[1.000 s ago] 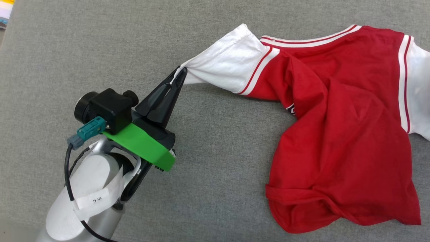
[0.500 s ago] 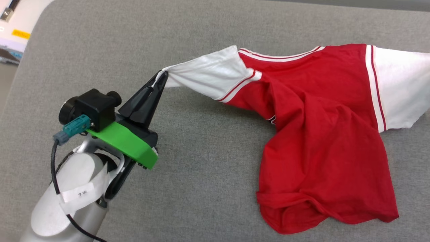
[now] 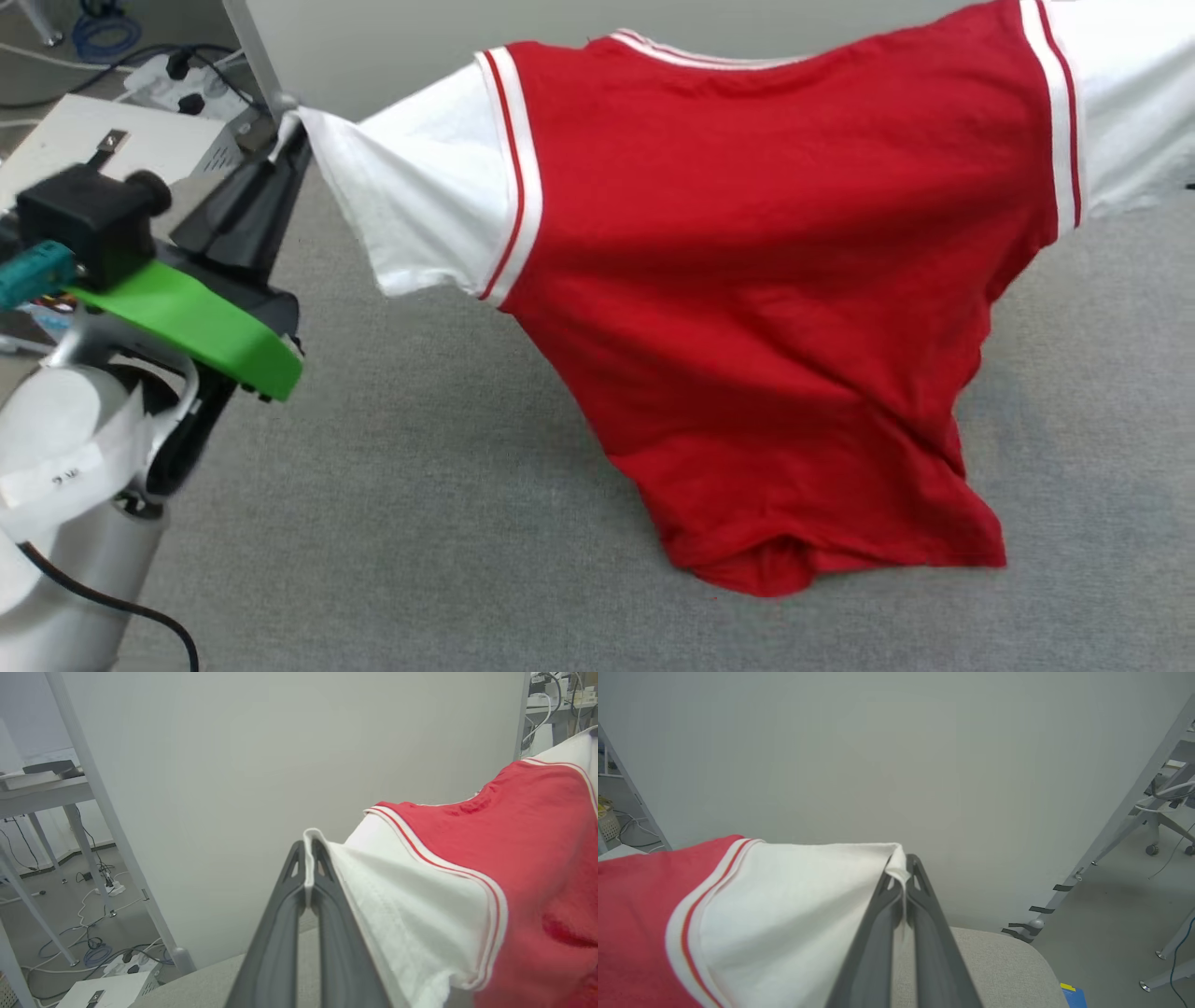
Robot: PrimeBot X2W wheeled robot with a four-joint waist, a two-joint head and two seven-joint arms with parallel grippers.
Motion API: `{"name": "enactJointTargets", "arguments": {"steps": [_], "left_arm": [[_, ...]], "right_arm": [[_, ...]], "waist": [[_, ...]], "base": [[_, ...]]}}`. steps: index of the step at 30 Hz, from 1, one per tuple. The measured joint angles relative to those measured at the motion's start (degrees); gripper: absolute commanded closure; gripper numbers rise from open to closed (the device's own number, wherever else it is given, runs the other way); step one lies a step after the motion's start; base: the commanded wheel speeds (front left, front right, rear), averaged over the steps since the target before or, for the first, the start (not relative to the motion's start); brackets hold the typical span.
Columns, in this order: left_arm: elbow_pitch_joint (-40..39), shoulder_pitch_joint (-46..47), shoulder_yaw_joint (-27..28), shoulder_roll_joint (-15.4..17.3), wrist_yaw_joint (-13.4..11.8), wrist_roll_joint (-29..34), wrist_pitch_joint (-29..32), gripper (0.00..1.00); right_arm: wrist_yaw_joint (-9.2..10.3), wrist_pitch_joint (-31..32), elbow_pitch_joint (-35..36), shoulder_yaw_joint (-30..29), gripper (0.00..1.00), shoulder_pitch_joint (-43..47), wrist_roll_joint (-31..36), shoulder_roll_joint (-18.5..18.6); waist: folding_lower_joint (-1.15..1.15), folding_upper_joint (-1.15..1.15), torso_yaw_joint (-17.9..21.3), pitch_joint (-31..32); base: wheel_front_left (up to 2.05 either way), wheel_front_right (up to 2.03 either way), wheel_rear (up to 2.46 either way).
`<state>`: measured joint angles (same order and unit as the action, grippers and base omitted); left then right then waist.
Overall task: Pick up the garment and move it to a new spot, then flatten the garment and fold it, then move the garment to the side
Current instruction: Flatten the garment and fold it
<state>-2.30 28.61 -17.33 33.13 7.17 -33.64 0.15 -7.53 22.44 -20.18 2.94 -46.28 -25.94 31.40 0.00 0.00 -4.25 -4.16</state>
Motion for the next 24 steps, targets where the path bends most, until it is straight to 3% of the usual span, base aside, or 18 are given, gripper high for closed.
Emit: {"name": "enactJointTargets", "arguments": {"steps": [11, 24], "left_arm": [[-2.4, 6.2, 5.0, 3.8, -1.2, -3.1, 5.3, 1.0], [0.4, 21.8, 6.3, 9.3, -0.3, -7.6, 11.9, 1.0]], "right_arm": [[0.0, 2.1, 4.0, 0.4, 1.0, -2.0, -4.8, 0.2], [0.0, 3.2, 5.6, -0.5, 1.0, -14.0, -3.4, 0.0]], "waist": [[0.0, 0.0, 3.4, 3.7], [0.0, 0.0, 4.4, -3.8]], "base": [[0.0, 0.0, 0.0], [0.0, 0.0, 0.0]]}}
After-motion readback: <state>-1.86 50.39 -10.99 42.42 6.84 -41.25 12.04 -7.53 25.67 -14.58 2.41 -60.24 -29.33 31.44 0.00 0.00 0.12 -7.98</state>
